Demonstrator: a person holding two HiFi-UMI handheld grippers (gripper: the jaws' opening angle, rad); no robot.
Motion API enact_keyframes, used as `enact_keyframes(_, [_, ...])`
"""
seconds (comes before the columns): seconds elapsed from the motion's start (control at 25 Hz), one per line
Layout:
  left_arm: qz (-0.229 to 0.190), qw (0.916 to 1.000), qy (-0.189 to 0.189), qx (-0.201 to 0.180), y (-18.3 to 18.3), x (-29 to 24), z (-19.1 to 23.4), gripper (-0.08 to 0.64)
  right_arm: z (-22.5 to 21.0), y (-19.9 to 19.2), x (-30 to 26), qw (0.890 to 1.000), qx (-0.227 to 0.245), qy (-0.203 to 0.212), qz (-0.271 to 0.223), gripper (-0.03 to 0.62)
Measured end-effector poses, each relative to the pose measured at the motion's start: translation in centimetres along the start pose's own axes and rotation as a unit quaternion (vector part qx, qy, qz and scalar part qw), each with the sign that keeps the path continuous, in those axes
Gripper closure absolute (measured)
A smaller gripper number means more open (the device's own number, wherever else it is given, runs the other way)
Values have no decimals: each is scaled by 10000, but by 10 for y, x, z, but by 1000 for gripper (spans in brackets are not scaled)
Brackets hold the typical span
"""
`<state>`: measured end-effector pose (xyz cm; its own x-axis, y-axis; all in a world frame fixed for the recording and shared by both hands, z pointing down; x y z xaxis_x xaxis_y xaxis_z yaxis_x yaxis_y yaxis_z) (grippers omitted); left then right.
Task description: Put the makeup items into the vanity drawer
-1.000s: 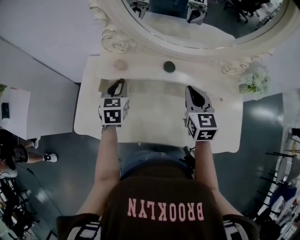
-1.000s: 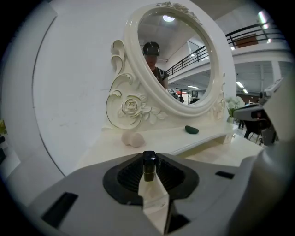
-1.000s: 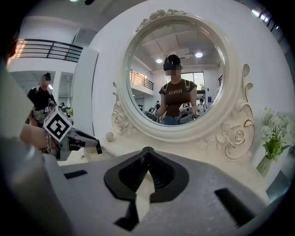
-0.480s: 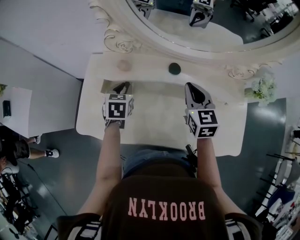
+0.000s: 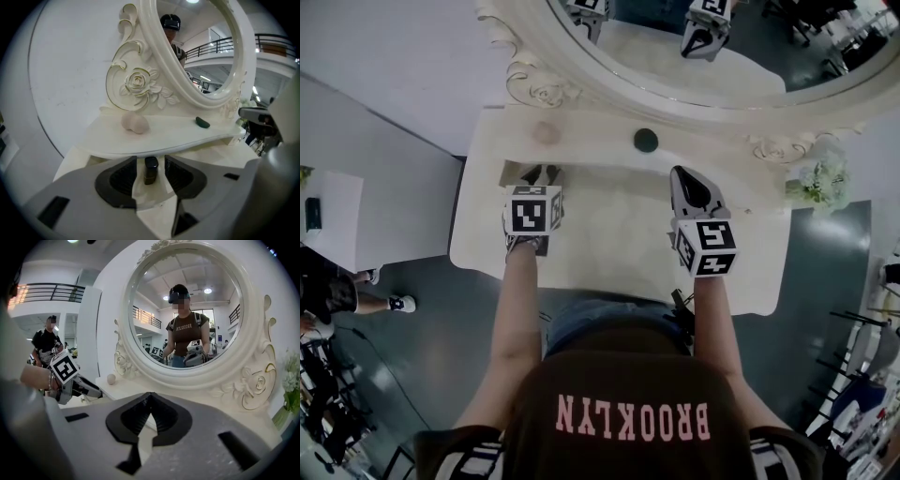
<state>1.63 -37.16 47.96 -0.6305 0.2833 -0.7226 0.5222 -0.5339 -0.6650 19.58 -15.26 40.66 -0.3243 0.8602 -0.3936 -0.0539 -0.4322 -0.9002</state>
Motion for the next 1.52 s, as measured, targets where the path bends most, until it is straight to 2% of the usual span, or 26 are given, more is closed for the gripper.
enact_keyframes(0.24, [-513,9985,145,128,4,18,-3,351,-6,-2,7,9999,-16,88,-88,594])
enact_keyframes(0.6, [-1127,9920,498,273,8,49,-22,350,-13,-3,22,9986,-82,421,-317,594])
enact_keyframes(0.8, [-1478,9868,635,198,17,60,-25,350,-18,-4,28,9985,-122,364,-381,594])
enact_keyframes(1.0, [-1459,9875,594,7,28,56,-16,351,-16,0,26,9989,-211,153,-389,594])
enact_keyframes(1.44, [-1066,9930,20,-500,53,22,12,349,7,6,13,9972,-512,-546,-89,594])
enact_keyframes(1.52, [-947,9938,-155,-555,56,12,15,307,12,2,11,9961,-582,-664,20,594])
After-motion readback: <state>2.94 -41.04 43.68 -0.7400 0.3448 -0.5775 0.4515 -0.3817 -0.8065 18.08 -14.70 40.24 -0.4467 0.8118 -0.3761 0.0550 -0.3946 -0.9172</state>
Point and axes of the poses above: the fingertips, and each gripper's own axes: x backward along the fingers, z to its left, y out of its top, the point moved 7 cm from there along x, backward along the fingers, and after that the axes turned 10 degrees about x, right-handed, at the moved point
